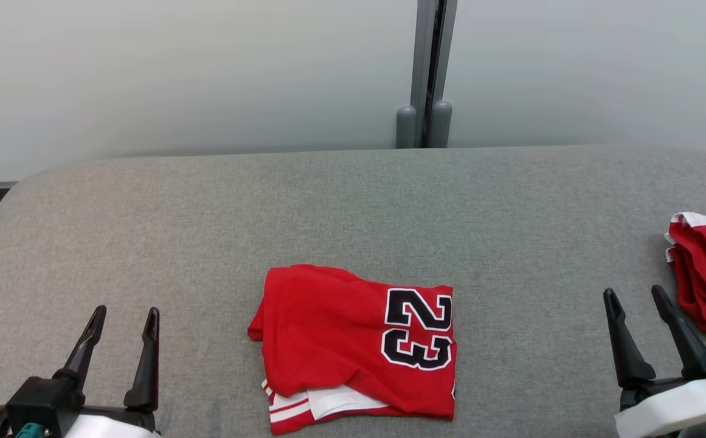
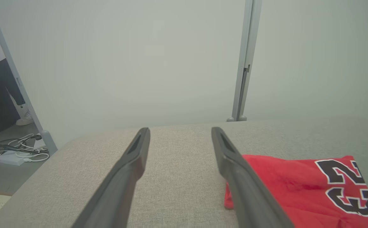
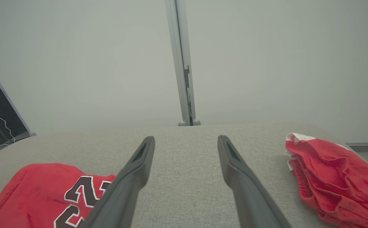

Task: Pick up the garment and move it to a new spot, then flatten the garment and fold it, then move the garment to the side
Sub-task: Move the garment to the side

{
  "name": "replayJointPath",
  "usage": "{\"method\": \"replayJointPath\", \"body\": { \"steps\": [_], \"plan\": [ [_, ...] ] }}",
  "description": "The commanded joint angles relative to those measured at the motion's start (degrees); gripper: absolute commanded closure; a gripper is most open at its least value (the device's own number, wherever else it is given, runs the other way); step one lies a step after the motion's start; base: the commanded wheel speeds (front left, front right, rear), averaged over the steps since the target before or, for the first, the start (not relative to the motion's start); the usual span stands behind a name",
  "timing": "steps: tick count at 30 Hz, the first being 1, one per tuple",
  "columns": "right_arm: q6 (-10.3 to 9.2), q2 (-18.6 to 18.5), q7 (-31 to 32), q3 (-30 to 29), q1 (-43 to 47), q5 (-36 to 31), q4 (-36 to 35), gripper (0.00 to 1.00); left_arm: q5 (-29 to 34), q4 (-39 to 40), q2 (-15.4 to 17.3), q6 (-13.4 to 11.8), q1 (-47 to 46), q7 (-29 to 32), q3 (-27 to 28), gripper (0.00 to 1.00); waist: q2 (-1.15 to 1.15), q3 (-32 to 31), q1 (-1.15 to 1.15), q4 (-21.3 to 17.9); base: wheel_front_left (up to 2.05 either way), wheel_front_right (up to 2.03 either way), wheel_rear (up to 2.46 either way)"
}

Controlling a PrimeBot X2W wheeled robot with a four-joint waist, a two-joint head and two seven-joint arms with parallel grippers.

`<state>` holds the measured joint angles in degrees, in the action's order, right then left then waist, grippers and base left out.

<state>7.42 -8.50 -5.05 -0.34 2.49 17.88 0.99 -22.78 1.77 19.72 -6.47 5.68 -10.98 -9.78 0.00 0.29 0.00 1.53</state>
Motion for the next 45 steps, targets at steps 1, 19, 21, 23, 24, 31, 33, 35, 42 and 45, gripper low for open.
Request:
{"method": "replayJointPath", "body": {
  "steps": [1, 19, 21, 23, 24, 31, 33, 35, 42, 45],
  "plan": [
    [0.13, -0.1, 0.2, -0.2, 0.7, -0.2, -0.3, 0.0, -0.1, 0.3, 0.6, -0.4, 0.7, 0.2, 0.2, 0.0, 0.0, -0.6, 0.0, -0.3, 0.0, 0.0, 0.0],
    [0.13, -0.4, 2.6, -1.9, 4.0, -1.5, -1.7, 0.0, -0.5, 1.1, 1.0, -1.2, 3.9, 1.6, -1.0, 0.0, 0.0, -3.0, 0.0, -0.6, 0.0, 0.0, 0.0],
    [0.13, -0.3, 2.8, -2.0, 4.0, -1.5, -1.8, 0.0, -0.6, 1.1, 1.0, -1.3, 3.9, 1.6, -1.1, 0.0, 0.0, -3.0, 0.0, -0.6, 0.0, 0.0, 0.0],
    [0.12, -0.2, 3.0, -2.1, 4.1, -1.6, -2.0, 0.0, -0.6, 1.1, 1.1, -1.3, 3.8, 1.7, -1.2, 0.0, 0.0, -3.0, 0.0, -0.6, 0.0, 0.0, 0.0],
    [0.13, -0.1, 3.1, -2.1, 4.2, -1.6, -2.0, 0.0, -0.6, 1.1, 1.1, -1.4, 3.7, 1.8, -1.2, 0.0, 0.0, -3.0, 0.0, -0.5, 0.0, 0.0, 0.0],
    [0.13, 0.2, 3.3, -2.2, 4.3, -1.8, -2.3, 0.0, -0.7, 1.1, 1.4, -1.6, 3.0, 1.8, -1.4, 0.0, 0.0, -3.2, 0.0, -0.4, 0.0, 0.0, 0.0],
    [0.13, 0.3, 3.3, -2.2, 4.4, -1.8, -2.3, 0.0, -0.7, 1.1, 1.5, -1.7, 2.9, 1.8, -1.4, 0.0, 0.0, -3.3, 0.0, -0.4, 0.0, 0.0, 0.0],
    [0.13, 0.3, 3.3, -2.2, 4.4, -1.7, -2.2, 0.0, -0.7, 1.1, 1.5, -1.7, 2.8, 1.8, -1.5, 0.0, 0.0, -3.3, 0.0, -0.3, 0.0, 0.0, 0.0],
    [0.13, 0.3, 3.1, -2.2, 3.9, -1.5, -1.9, 0.0, -0.8, 1.2, 1.7, -1.7, 1.9, 1.6, -1.5, 0.0, 0.0, -3.0, 0.0, -0.1, 0.0, 0.0, 0.0],
    [0.12, 0.3, 3.1, -2.3, 3.8, -1.5, -1.9, 0.0, -0.8, 1.4, 1.8, -1.7, 1.4, 1.6, -1.6, 0.0, 0.0, -2.4, 0.0, 0.3, 0.0, 0.0, 0.0]
  ]
}}
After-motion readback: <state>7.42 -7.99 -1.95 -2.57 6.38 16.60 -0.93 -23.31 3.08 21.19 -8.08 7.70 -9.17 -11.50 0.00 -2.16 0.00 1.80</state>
